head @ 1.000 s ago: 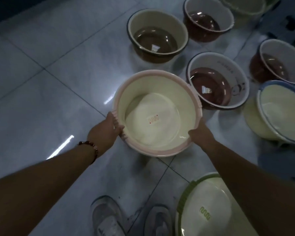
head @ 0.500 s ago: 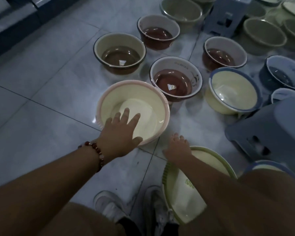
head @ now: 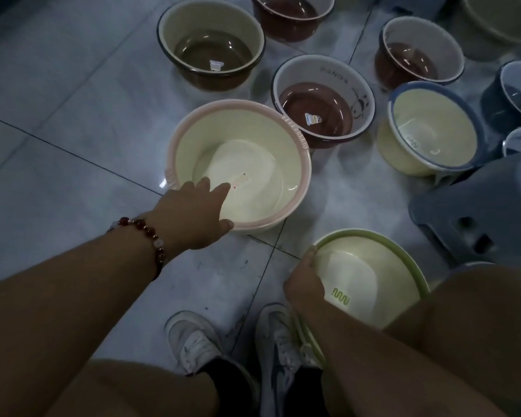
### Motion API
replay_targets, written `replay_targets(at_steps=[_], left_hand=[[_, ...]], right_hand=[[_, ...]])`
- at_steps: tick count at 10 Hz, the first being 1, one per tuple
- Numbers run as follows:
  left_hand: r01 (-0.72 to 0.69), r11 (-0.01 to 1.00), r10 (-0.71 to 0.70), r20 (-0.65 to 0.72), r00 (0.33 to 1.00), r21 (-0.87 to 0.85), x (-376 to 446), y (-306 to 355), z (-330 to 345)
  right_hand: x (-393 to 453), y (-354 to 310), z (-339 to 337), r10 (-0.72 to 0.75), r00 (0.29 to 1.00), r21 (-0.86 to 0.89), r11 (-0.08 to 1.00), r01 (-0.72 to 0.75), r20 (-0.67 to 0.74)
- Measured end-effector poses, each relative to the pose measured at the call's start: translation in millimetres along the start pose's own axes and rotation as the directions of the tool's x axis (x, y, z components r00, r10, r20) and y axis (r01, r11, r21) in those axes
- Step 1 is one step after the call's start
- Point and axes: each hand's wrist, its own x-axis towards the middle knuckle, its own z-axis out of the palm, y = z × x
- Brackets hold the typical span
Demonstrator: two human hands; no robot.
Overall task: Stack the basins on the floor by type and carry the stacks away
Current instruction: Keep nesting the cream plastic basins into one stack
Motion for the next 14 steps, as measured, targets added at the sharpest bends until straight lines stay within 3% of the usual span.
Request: replay_targets(at_steps=[2,3,4,5,6,7,8,9,10,11,13,14], left_hand=[[0.000,0.998,0.002,0.033,0.999,-0.057,9,-1,-19],[-0.009,0.996,0.010,0.015,1.000,-0.090,16,8,-35],[-0.023,0.988,0.022,-0.009,1.000,-0.154,22,23,-55],[-0.061,0.966,0.051,-0.045,0.998,-0.251,23,42,-74],[-0.093,0.874,0.096,-0.018,0.995,-0.477,18,67,-84],[-0.079,0.619,0.154,0.023,0.988,-0.781,9,97,-89],[0.076,0.305,0.193,0.140,0.971,-0.949,7,129,-90],[0.237,0.146,0.042,0.245,0.969,-0.961,13,160,-86],[0.247,-0.040,-0.156,0.250,0.956,-0.968,20,179,-86],[0.216,-0.111,-0.175,0.233,0.957,-0.970,15,185,-93],[0.129,-0.210,-0.258,0.182,0.949,-0.969,-10,168,-97],[0.112,-0.176,-0.352,0.169,0.921,-0.978,-25,137,-100]], right_hand=[[22,-28,-75,0.004,0.992,0.166,0.986,0.017,-0.128],[24,-38,-135,-0.024,0.995,0.160,0.986,0.039,-0.101],[25,-24,-187,-0.039,0.987,0.296,0.951,0.085,-0.159],[6,-17,-247,-0.108,0.983,0.275,0.950,0.145,-0.147],[-20,-25,-294,-0.253,0.958,0.160,0.949,0.273,-0.135],[-38,-36,-304,-0.436,0.891,-0.086,0.900,0.428,-0.124],[-52,-42,-281,-0.615,0.776,-0.195,0.785,0.588,-0.139],[-59,-42,-259,-0.655,0.747,-0.278,0.743,0.609,-0.116],[-60,-34,-255,-0.704,0.696,-0.258,0.705,0.660,-0.141],[-66,-22,-259,-0.759,0.636,-0.193,0.651,0.734,-0.142],[-76,-20,-273,-0.860,0.510,-0.151,0.503,0.851,0.005],[-54,-7,-294,-0.819,0.556,-0.232,0.573,0.786,-0.141]])
